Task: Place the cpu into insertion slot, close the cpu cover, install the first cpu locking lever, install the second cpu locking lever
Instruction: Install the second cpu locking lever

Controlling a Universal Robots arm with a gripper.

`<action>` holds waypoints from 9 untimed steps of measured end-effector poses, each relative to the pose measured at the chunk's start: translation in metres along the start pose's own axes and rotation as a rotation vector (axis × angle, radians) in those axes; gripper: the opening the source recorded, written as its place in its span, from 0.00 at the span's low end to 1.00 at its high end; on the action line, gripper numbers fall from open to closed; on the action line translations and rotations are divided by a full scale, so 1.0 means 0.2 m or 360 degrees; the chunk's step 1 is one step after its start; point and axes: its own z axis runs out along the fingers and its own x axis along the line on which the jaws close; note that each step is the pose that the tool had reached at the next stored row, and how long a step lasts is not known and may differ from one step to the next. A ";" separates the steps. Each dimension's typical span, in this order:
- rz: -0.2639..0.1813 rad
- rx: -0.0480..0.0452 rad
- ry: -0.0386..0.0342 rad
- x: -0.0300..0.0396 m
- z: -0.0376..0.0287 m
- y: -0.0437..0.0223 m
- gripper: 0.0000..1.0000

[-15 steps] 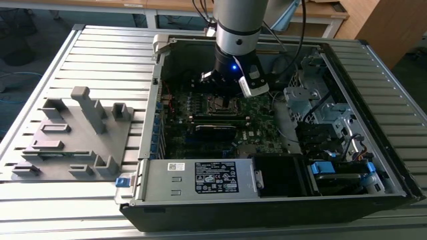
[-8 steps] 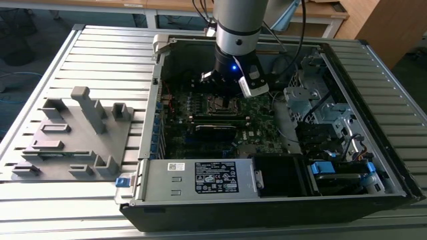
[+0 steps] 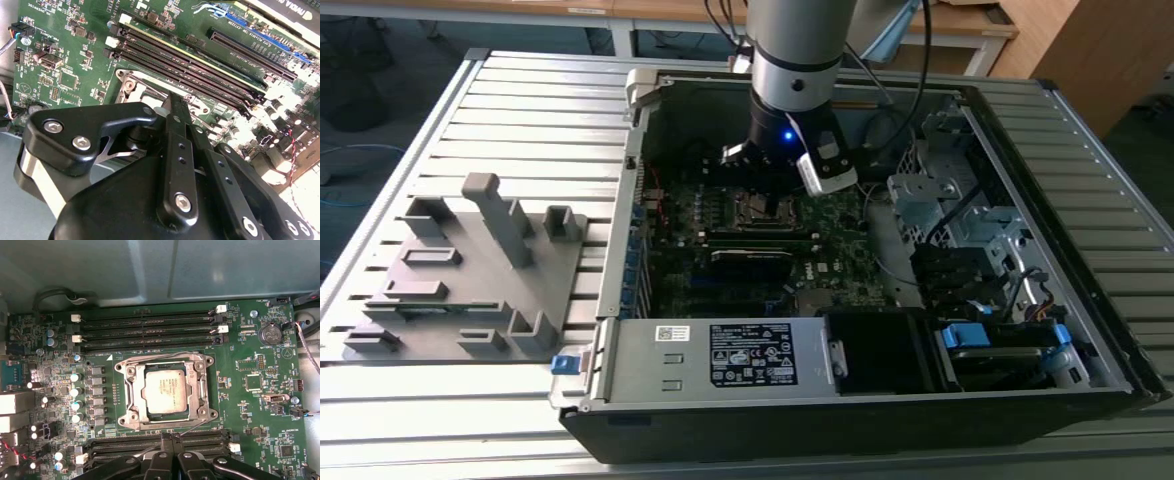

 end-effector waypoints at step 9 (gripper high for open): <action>0.0000 0.0000 -0.0001 0.019 0.004 -0.006 0.10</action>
